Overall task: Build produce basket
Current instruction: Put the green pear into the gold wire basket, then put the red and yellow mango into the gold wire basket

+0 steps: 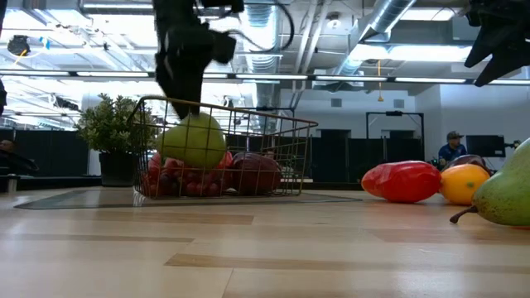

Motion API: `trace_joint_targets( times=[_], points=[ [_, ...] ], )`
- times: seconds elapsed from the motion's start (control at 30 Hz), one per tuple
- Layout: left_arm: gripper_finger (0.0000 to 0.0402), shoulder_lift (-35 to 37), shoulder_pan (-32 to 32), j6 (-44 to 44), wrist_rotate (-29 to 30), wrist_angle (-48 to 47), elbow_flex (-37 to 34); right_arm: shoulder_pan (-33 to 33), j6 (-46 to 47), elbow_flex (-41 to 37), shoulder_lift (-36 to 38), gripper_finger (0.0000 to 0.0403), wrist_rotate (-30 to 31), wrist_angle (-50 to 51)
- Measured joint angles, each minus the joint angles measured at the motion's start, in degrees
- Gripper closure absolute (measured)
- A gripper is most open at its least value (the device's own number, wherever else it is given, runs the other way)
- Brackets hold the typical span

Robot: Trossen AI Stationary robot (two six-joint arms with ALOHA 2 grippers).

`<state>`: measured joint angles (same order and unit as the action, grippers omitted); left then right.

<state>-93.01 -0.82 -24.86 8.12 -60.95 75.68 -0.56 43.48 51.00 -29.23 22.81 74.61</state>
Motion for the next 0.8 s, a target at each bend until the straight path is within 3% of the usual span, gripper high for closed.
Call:
trace_joint_targets(
  times=[0.13,0.23,0.5,0.67,0.8],
  points=[
    [0.0002,0.0,0.0,1.4,1.8,-4.6,8.0,0.0,0.0,0.0,0.0,0.0017,0.0,0.0],
    [0.0002,0.0,0.0,2.7,4.7,-1.9,14.1,0.0,0.0,0.0,0.0,0.0017,0.0,0.0],
    [0.0002,-1.8,-1.9,7.2,5.7,23.8,17.0,0.0,0.0,0.0,0.0,0.0017,0.0,0.0],
    [0.0003,-9.3,-2.9,12.1,4.2,33.6,17.8,0.0,0.0,0.0,0.0,0.0017,-0.1,0.0],
    [0.0003,-17.2,-3.2,18.7,3.4,36.1,23.5,0.0,0.1,0.0,0.0,0.0017,-0.2,0.1]
  ],
)
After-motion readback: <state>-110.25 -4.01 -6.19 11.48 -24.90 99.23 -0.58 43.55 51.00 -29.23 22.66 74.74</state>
